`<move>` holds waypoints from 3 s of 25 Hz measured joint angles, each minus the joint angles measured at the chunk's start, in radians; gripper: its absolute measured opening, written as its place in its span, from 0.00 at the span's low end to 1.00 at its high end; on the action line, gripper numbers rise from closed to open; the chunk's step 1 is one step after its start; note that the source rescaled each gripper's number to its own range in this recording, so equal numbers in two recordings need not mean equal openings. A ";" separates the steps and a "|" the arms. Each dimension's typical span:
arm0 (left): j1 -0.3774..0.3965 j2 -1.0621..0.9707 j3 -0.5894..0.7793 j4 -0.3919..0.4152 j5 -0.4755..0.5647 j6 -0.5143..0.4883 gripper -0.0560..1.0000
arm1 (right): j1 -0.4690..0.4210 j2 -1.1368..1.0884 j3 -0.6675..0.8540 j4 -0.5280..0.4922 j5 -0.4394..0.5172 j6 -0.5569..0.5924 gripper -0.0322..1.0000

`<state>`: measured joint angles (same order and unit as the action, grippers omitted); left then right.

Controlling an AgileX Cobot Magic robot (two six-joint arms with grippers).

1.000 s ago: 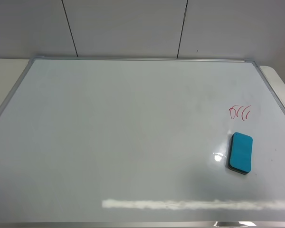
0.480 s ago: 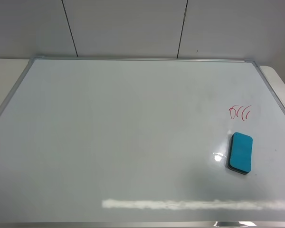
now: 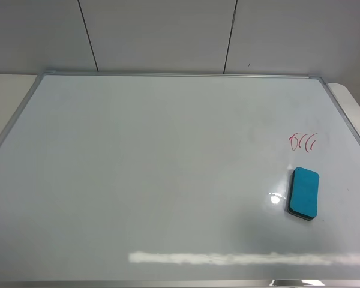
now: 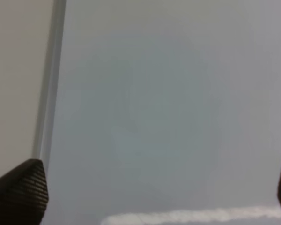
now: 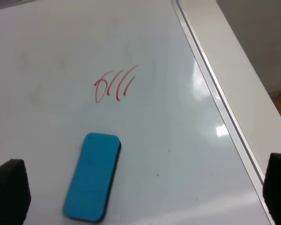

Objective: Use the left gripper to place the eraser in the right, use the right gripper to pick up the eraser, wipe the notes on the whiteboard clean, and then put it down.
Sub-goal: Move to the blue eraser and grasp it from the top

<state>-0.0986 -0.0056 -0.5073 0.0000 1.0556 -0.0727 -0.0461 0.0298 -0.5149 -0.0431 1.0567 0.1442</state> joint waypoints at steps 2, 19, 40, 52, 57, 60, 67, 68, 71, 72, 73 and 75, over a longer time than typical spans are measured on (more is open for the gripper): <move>0.000 0.000 0.000 0.000 0.000 0.000 1.00 | 0.000 0.067 -0.026 0.018 -0.046 0.000 1.00; 0.000 0.000 0.000 0.000 0.000 -0.001 1.00 | 0.000 0.928 -0.101 0.034 -0.243 0.132 1.00; 0.001 0.000 0.000 0.000 -0.001 -0.001 1.00 | 0.243 1.488 -0.096 0.108 -0.631 0.425 1.00; 0.001 0.000 0.000 0.000 -0.001 -0.001 1.00 | 0.264 1.576 -0.094 0.102 -0.652 0.467 1.00; 0.001 0.000 0.000 0.000 -0.001 -0.001 1.00 | 0.264 1.626 -0.099 0.084 -0.635 0.467 1.00; 0.001 0.000 0.000 -0.006 -0.001 -0.001 1.00 | 0.264 1.633 -0.103 0.075 -0.610 0.467 1.00; 0.001 0.000 0.000 -0.007 -0.001 0.000 1.00 | 0.264 1.638 -0.102 0.055 -0.521 0.467 1.00; 0.001 0.000 0.000 -0.007 -0.001 0.000 1.00 | 0.264 1.638 -0.102 0.055 -0.514 0.467 1.00; 0.001 0.000 0.000 -0.007 -0.001 -0.001 1.00 | 0.264 1.638 -0.102 0.051 -0.510 0.467 1.00; 0.001 0.000 0.000 -0.007 -0.001 -0.001 1.00 | 0.264 1.639 -0.102 0.050 -0.510 0.467 1.00; 0.001 0.000 0.000 -0.007 -0.001 -0.001 1.00 | 0.264 1.639 -0.102 0.048 -0.510 0.467 1.00; 0.001 0.000 0.000 -0.007 -0.001 -0.001 1.00 | 0.264 1.639 -0.102 0.043 -0.510 0.467 1.00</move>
<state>-0.0975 -0.0056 -0.5073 -0.0072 1.0546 -0.0733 0.2181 1.6685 -0.6171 0.0000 0.5471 0.6109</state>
